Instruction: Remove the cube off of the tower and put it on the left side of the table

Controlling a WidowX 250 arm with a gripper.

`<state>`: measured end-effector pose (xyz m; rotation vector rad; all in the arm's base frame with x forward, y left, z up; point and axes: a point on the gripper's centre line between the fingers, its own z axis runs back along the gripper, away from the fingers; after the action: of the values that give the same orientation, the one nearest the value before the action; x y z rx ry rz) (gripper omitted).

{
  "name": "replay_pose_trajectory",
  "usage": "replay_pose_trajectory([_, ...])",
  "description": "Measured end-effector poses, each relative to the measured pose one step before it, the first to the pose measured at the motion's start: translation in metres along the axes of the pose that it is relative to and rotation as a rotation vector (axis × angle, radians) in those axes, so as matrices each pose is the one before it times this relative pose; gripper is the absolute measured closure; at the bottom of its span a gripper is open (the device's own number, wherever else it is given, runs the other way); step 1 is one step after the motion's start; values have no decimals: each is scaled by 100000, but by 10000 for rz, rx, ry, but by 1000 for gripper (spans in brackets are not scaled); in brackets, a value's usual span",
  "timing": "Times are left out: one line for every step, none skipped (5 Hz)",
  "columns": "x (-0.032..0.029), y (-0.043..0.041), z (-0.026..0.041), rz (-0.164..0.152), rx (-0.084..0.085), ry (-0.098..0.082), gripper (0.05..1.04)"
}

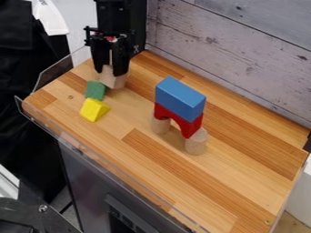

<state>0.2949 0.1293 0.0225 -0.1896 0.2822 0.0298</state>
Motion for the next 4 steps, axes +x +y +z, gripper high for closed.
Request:
replay_pose_trajectory([70, -60, -176, 64, -53, -25, 536])
replay_pose_trajectory([20, -66, -37, -34, -40, -19, 536])
replay_pose_trajectory([30, -64, 0, 11, -41, -19, 536])
replay_pose_trajectory([-680, -373, 304, 84, -8, -54, 473])
